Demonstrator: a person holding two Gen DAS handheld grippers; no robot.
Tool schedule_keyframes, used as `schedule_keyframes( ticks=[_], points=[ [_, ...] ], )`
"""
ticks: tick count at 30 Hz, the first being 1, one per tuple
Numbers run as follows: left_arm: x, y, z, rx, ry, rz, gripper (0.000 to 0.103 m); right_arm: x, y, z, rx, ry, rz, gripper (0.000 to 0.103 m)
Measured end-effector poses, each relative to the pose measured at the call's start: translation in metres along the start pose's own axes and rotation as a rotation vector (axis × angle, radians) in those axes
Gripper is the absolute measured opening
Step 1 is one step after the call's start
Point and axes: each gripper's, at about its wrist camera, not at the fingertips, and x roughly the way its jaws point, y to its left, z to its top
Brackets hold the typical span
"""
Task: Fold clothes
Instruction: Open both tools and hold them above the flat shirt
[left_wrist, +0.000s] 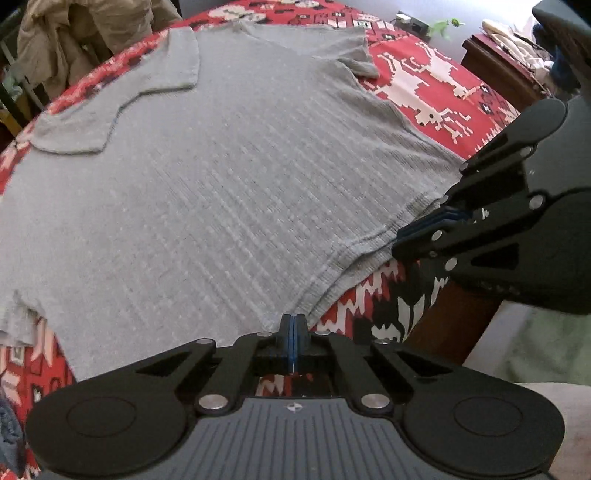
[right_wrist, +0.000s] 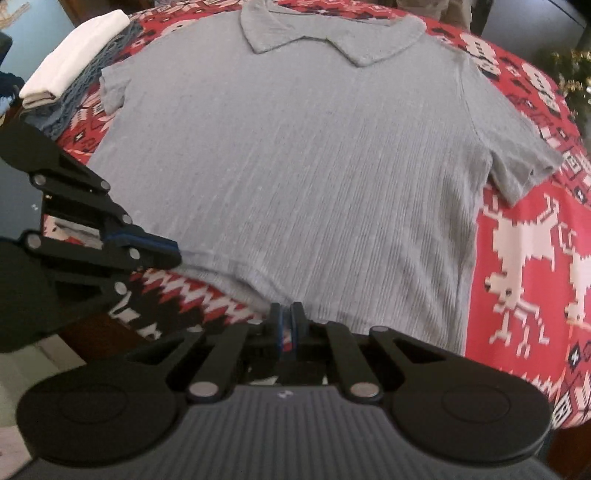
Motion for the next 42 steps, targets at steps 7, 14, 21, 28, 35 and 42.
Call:
schedule_keyframes(
  ticks=[7, 14, 21, 28, 35, 42],
  points=[
    [0.007, 0.005, 0.004, -0.102, -0.017, -0.001, 0.002, 0.000, 0.009, 0.023, 0.043, -0.061, 0.029, 0.005],
    [0.007, 0.004, -0.001, -0.148, -0.013, -0.002, 0.002, 0.015, 0.014, 0.015, 0.023, -0.044, 0.027, 0.005],
    [-0.028, 0.012, 0.005, -0.273, -0.055, 0.082, 0.015, -0.013, 0.006, 0.018, 0.093, -0.061, -0.014, 0.025],
    [-0.036, 0.033, 0.026, -0.369, -0.038, 0.265, 0.060, -0.041, -0.012, 0.043, 0.187, -0.147, -0.133, 0.083],
    [-0.032, 0.067, 0.046, -0.510, -0.021, 0.344, 0.060, -0.040, -0.027, 0.074, 0.232, -0.218, -0.193, 0.102],
    [-0.029, 0.084, 0.062, -0.559, -0.135, 0.342, 0.061, -0.027, -0.040, 0.100, 0.273, -0.265, -0.222, 0.102]
  ],
)
